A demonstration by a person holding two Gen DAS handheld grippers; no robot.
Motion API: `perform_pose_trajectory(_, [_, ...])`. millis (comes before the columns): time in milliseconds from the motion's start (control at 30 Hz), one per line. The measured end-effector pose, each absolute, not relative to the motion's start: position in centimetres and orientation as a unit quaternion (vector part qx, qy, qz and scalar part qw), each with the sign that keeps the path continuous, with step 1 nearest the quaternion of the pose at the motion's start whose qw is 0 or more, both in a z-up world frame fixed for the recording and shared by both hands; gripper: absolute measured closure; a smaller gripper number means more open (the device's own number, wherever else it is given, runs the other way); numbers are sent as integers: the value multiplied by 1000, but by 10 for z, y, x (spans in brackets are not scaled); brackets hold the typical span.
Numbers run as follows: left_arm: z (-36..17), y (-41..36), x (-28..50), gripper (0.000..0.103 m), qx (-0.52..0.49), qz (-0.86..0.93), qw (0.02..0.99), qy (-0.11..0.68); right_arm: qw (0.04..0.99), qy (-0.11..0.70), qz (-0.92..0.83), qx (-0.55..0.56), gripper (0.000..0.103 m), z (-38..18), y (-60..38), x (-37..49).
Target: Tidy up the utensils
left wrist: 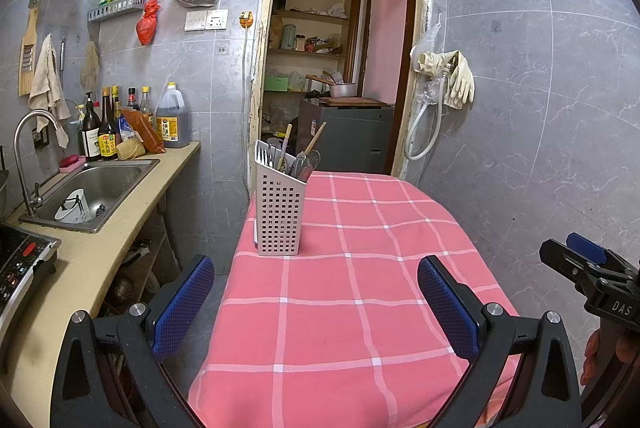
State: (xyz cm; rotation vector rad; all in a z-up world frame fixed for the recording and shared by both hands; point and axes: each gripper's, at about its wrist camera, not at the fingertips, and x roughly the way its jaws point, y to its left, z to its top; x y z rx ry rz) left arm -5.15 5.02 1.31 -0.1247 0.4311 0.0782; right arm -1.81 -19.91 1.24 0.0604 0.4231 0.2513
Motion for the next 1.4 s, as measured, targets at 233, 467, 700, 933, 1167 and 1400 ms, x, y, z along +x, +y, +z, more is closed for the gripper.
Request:
perform_pose_trajectory(233, [13, 51, -52, 1, -62, 39, 974, 214, 969, 210, 124, 30, 1, 13, -200, -17])
perform_pose_trajectory(467, [13, 51, -52, 1, -62, 39, 974, 214, 969, 210, 124, 30, 1, 13, -198, -19])
perform_pose_trajectory(700, [13, 51, -51, 1, -61, 39, 974, 214, 969, 211, 124, 30, 1, 14, -199, -18])
perform_pose_trajectory(933, [13, 51, -51, 1, -61, 39, 974, 214, 969, 211, 124, 30, 1, 15, -199, -17])
perform_pose_trajectory(1167, [13, 49, -51, 1, -61, 38, 974, 215, 969, 213, 125, 29, 1, 11, -196, -21])
perform_pose_trajectory(1400, [14, 51, -52, 1, -43, 57, 973, 218, 968, 214, 126, 27, 1, 4, -192, -30])
